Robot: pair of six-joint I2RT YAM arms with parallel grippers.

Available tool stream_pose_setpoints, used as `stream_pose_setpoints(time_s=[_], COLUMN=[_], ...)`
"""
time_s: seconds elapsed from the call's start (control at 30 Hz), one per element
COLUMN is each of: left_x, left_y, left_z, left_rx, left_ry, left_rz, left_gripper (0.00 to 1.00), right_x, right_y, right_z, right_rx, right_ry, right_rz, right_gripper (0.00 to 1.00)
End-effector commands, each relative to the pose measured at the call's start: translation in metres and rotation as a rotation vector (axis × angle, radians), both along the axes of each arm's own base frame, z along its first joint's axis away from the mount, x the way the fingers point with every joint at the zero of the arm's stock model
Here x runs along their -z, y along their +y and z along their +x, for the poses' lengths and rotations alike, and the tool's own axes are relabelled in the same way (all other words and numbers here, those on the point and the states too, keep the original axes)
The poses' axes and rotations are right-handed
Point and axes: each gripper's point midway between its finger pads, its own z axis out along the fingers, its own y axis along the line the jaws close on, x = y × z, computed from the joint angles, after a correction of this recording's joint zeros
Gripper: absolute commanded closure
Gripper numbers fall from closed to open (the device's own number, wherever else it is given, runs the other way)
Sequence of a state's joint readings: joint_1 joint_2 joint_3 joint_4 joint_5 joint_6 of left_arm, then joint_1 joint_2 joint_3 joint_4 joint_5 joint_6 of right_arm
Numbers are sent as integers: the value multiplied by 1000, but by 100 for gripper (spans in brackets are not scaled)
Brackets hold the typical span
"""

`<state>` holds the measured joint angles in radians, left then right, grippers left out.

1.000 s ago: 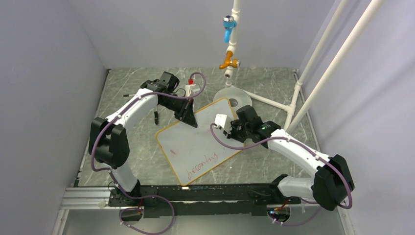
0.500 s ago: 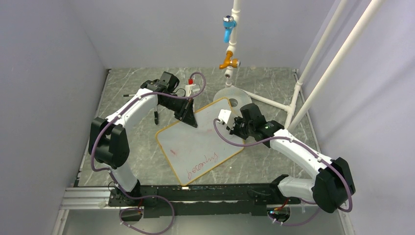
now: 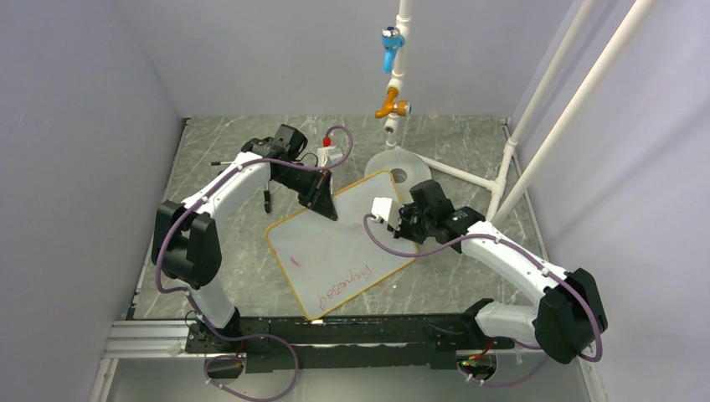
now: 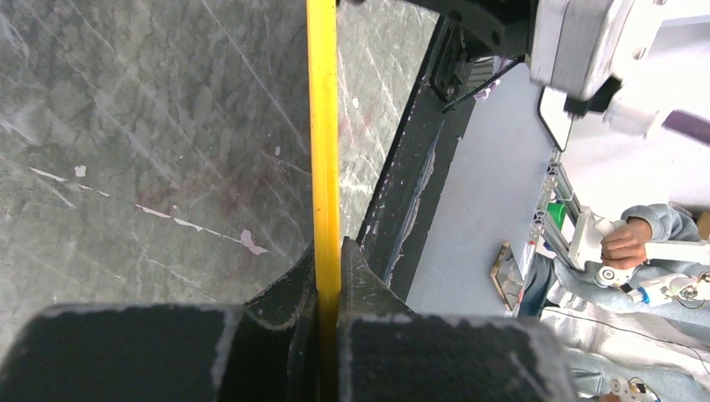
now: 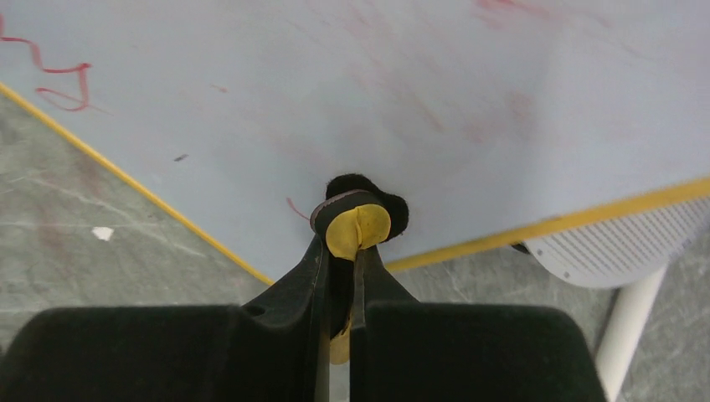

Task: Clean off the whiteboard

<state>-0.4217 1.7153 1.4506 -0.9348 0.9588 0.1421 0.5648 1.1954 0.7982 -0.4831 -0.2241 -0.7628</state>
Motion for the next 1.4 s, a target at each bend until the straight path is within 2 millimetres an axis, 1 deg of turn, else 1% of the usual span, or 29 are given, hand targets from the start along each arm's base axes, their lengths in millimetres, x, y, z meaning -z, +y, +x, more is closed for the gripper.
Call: stream_pose_setpoints(time_s=[0.0,0.07,0.13,0.17,0.2,0.27,0.33,0.43,0.57,0.67,0.73,0.83,0.87,0.9,0.93,0.97,1.03,1.07,1.1,1.13,1.17,1.23,1.27,1.37], left_x=[-50,-50,-50,-49,-50,-49,-49,-49,-49,-50,-51,-51,-51,-50,-50,-50,-49,-49,-49,-49,-48,-48,-48,-49], left_y=[-13,-13,-13,-13,-13,-13,-14,-14,-14,-13,-13,-13,-13,-13,-13,-13,-13,-13,-13,-14,-14,-14,-14,-13], left_z=[-23,-23,-23,-23,-23,-22,-22,-22,-23,-23,-23,-23,-23,-23,-23,-23,-23,-23,-23,-22,-22,-22,-22,-22], left_rx=[95,96,95,95,96,95,96,96,96,95,97,98,98,97,96,97,95,95,96,96,96,95,95,94], left_ry=[-35,-35,-36,-35,-33,-33,-32,-32,-32,-32,-34,-36,-36,-37,-36,-36,-35,-33,-32,-31,-31,-29,-31,-34], left_rz=[-189,-188,-187,-186,-187,-188,-188,-189,-188,-188,-190,-191,-191,-189,-188,-188,-186,-186,-187,-186,-185,-184,-184,-185], left_gripper=[100,100,100,100,100,100,100,100,100,100,100,100,100,100,100,100,100,100,100,100,100,100,100,100], right_x=[7,5,-1,-8,-19,-38,-43,-33,-14,-1,3,4,4,3,0,-4,-21,-28,-34,-36,-34,-26,-19,0], right_y=[18,21,19,16,9,-4,-14,-20,-18,-8,1,16,19,22,22,20,9,0,-8,-15,-21,-26,-27,-24], right_z=[-21,-22,-17,-6,11,34,42,38,18,-8,-21,-36,-38,-35,-29,-17,13,25,33,38,39,34,28,1], right_rx=[-121,-127,-95,-39,50,169,227,212,79,-49,-117,-195,-205,-193,-160,-102,49,121,168,197,209,189,162,17], right_ry=[61,62,44,17,-37,-106,-136,-125,-59,31,66,96,100,94,80,47,-38,-73,-100,-116,-122,-109,-88,-2], right_rz=[10,18,33,53,72,115,120,81,27,19,16,26,26,30,35,31,62,74,79,74,63,28,12,-25], right_gripper=[100,100,100,100,100,100,100,100,100,100,100,100,100,100,100,100,100,100,100,100,100,100,100,100])
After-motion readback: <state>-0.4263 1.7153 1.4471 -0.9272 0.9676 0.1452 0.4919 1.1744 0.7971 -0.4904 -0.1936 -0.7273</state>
